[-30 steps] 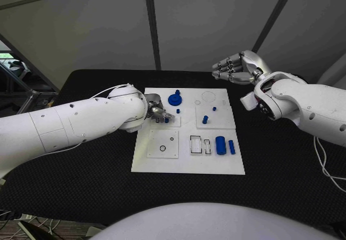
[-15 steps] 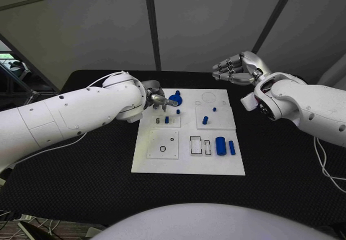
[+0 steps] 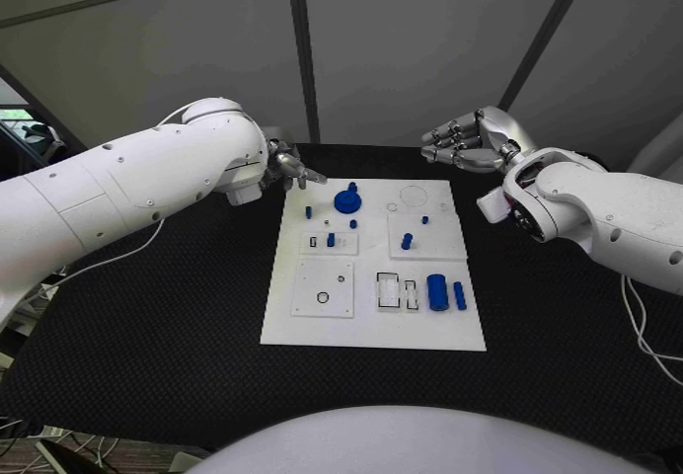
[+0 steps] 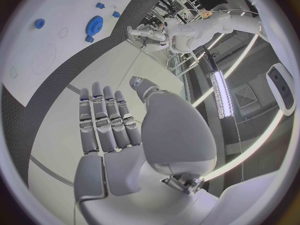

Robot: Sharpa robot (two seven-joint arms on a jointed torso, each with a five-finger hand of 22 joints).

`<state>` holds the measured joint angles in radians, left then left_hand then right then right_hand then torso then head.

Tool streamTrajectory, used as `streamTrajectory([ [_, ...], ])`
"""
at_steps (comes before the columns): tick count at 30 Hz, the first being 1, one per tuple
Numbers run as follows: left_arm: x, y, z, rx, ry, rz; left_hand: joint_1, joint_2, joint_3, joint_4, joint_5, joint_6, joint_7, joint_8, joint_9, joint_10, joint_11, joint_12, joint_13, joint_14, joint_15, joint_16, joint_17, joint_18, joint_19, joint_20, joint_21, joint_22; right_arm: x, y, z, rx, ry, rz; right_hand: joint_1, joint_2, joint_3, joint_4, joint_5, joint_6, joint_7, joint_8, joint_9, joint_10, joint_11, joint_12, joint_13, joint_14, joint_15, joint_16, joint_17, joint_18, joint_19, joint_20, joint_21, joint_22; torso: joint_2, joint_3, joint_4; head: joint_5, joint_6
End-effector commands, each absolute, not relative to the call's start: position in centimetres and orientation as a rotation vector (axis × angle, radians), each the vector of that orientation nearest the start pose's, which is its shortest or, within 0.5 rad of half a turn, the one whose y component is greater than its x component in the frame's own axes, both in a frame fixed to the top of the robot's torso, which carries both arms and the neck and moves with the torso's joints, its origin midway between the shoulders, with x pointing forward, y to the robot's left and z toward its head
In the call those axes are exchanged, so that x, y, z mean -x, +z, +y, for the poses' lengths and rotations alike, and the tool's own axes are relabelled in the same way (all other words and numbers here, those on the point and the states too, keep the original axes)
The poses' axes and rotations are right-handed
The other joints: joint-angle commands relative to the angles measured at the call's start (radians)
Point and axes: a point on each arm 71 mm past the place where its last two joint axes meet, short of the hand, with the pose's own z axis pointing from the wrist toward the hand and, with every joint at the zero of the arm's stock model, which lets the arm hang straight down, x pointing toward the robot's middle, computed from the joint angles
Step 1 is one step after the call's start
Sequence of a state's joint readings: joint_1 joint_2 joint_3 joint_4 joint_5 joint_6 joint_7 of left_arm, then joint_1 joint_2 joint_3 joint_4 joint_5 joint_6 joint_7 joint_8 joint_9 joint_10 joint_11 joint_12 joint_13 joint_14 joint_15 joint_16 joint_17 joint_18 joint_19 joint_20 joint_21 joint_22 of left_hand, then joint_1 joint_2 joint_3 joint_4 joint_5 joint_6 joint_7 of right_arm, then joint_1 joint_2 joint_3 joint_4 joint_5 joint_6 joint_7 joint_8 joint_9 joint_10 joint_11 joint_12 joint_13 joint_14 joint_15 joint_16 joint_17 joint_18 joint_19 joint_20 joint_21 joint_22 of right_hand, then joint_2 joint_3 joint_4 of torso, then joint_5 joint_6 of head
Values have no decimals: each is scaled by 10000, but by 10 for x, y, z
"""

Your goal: Assemble the parts on the task board

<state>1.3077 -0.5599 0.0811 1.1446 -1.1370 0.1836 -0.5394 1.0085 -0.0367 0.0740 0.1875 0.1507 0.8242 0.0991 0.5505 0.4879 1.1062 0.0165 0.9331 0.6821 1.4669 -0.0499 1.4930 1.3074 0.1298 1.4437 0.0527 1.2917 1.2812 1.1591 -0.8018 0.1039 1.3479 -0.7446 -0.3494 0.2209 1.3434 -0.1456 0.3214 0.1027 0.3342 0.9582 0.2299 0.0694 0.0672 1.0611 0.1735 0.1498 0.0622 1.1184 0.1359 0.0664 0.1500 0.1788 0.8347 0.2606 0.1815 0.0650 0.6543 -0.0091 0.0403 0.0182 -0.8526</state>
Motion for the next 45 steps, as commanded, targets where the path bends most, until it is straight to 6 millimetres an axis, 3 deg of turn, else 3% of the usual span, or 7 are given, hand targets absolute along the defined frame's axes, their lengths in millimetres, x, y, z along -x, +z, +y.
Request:
streamTrajectory([
  [1,-575,-159,187,1858,-3074,22588,82,30,-103,41,12,98,-12,-75,-80,8,60,63,0,742,62,-27,1805,-576,-7,74,-54,31,-527,-156,-235,-4813,11275,14810,-89,7,-64,1,48,-35,40,-35,5,-53,-2,31,4,-88,23,-33,-20,65,67,35,-90,-9,14,-4,-14,38,35],
  [7,-586,-167,195,1970,-2396,22966,140,130,-376,185,-192,208,-8,-210,-247,22,65,116,-15,755,67,8,1838,-579,9,86,-44,65,-527,-156,-233,-4800,11310,14828,-89,7,-64,1,48,-35,40,-35,5,-53,-2,31,4,-88,23,-33,-20,65,67,35,-90,-9,29,-14,0,53,46],
  [14,-591,-177,199,2171,-2107,23145,237,227,-499,236,-242,349,-33,-220,-312,80,47,204,47,783,57,82,1912,-593,44,84,16,140,-527,-156,-231,-4788,11342,14831,-89,7,-64,1,48,-35,40,-35,5,-53,-2,31,4,-88,23,-33,-20,65,67,35,-90,-9,10,-2,-7,63,-42],
  [19,-592,-182,197,2285,-2161,23098,299,277,-575,263,-241,448,-60,-209,-341,138,25,267,95,802,41,129,1958,-607,74,75,72,203,-527,-156,-230,-4780,11362,14825,-84,21,-66,2,62,-36,39,-35,5,-55,-3,33,4,-91,23,-31,-26,65,69,37,-102,-9,22,-25,-17,53,-54],
  [24,-593,-185,194,2309,-2316,23043,327,304,-609,277,-239,486,-71,-207,-356,166,15,297,117,820,32,175,2005,-618,99,68,120,254,-527,-156,-230,-4775,11376,14824,-84,21,-66,2,62,-36,39,-35,5,-55,-3,33,4,-91,23,-31,-26,65,69,37,-102,-9,5,1,-8,61,-62],
  [41,-593,-189,185,2062,-2470,23297,463,413,-747,319,-230,654,-123,-178,-406,260,-31,386,172,858,-4,273,2104,-641,152,43,215,363,-529,-157,-227,-4770,11415,14858,-76,38,-70,2,85,-38,38,-34,5,-59,-4,37,4,-94,22,-29,-35,67,72,38,-120,-8,10,-20,3,55,-108],
  [45,-592,-191,184,1949,-2463,23483,632,464,-796,266,-226,730,-150,-163,-432,289,-54,408,175,868,-23,299,2130,-648,165,27,237,397,-529,-157,-226,-4770,11422,14867,-76,38,-70,2,85,-38,38,-34,5,-59,-4,37,4,-94,22,-29,-35,67,72,38,-120,-8,2,-8,-1,54,-124],
])
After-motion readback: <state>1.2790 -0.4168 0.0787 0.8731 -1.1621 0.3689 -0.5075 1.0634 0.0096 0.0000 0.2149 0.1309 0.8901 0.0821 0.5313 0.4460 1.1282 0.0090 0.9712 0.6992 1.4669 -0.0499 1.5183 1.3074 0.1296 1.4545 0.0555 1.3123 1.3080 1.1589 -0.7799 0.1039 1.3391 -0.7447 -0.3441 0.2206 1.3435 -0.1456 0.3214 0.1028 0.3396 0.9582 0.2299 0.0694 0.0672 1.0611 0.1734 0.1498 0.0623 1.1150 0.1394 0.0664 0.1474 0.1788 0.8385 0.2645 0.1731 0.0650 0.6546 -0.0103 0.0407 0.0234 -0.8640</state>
